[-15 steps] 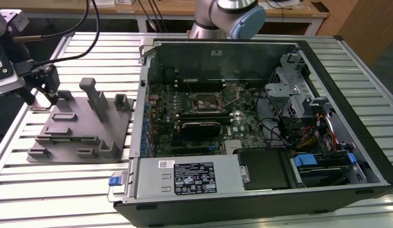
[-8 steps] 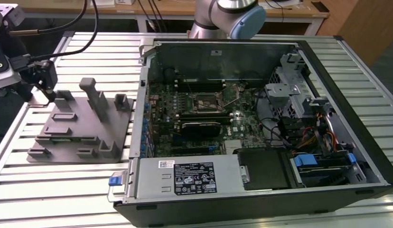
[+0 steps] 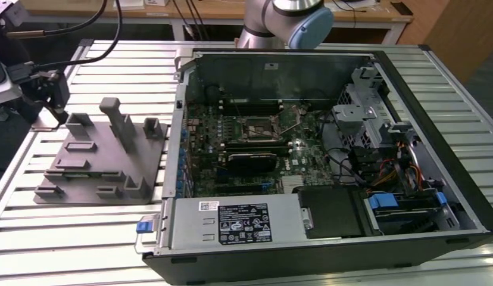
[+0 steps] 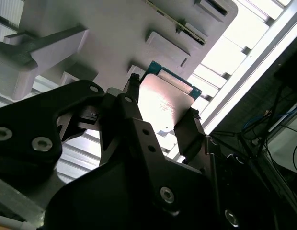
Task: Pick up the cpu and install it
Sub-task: 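Pick up the cpu and move it towards the insertion slot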
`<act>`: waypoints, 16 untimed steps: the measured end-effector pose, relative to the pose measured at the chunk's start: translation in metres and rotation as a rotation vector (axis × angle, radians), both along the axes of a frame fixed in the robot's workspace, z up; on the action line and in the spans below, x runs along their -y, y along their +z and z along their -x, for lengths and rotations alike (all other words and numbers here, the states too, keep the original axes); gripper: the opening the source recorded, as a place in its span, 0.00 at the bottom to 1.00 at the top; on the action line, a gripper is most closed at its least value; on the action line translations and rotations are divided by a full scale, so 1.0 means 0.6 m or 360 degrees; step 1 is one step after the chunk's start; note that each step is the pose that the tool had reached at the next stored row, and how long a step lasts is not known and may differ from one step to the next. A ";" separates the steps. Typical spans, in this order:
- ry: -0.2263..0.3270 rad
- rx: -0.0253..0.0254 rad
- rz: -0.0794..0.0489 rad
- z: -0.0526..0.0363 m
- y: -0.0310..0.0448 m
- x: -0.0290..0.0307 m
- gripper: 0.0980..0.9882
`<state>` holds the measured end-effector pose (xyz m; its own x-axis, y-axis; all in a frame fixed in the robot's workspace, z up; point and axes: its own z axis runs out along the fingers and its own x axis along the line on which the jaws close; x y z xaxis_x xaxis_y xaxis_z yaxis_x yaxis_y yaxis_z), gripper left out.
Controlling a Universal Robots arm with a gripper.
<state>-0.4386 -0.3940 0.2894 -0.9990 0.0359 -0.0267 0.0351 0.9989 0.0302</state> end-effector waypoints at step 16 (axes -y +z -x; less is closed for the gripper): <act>0.0000 0.00006 0.0000 0.000 0.031 0.0000 0.50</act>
